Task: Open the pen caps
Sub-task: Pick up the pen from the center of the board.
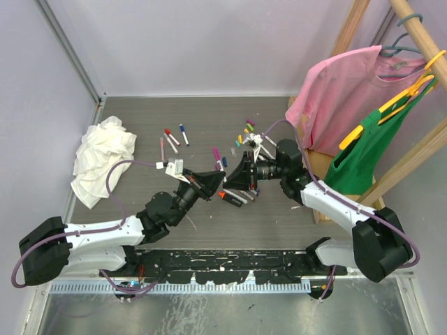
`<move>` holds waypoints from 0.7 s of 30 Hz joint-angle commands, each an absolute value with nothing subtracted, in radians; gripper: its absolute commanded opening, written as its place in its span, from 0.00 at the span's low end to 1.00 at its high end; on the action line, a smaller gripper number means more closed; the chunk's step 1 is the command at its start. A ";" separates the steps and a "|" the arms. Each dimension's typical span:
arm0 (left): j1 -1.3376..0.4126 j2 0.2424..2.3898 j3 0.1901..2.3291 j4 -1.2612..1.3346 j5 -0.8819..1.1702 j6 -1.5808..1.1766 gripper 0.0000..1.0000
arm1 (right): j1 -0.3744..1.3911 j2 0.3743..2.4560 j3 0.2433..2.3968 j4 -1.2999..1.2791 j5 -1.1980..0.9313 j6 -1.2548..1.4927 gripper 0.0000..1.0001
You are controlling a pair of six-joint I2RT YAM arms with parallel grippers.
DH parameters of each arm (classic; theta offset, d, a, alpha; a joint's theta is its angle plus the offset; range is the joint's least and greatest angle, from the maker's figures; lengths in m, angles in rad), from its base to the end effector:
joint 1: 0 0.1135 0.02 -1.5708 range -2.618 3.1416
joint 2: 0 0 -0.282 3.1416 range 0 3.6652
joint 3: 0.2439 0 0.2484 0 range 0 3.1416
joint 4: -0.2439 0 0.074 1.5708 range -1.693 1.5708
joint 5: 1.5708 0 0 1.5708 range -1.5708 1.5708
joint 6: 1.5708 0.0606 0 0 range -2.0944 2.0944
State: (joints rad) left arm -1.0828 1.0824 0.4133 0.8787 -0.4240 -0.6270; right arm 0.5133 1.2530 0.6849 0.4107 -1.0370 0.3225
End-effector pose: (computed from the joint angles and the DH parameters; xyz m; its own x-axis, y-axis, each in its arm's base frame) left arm 0.1347 -0.2006 0.2870 -0.2826 -0.6081 -0.7418 0.5564 0.5261 -0.6432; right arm 0.2104 0.1785 0.2858 -0.4434 -0.0648 -0.8940 -0.8962 0.0488 0.4410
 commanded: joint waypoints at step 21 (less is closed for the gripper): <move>-1.092 1.060 0.428 0.923 -0.455 -0.618 0.48 | 0.523 1.273 0.753 0.373 -1.062 0.296 0.01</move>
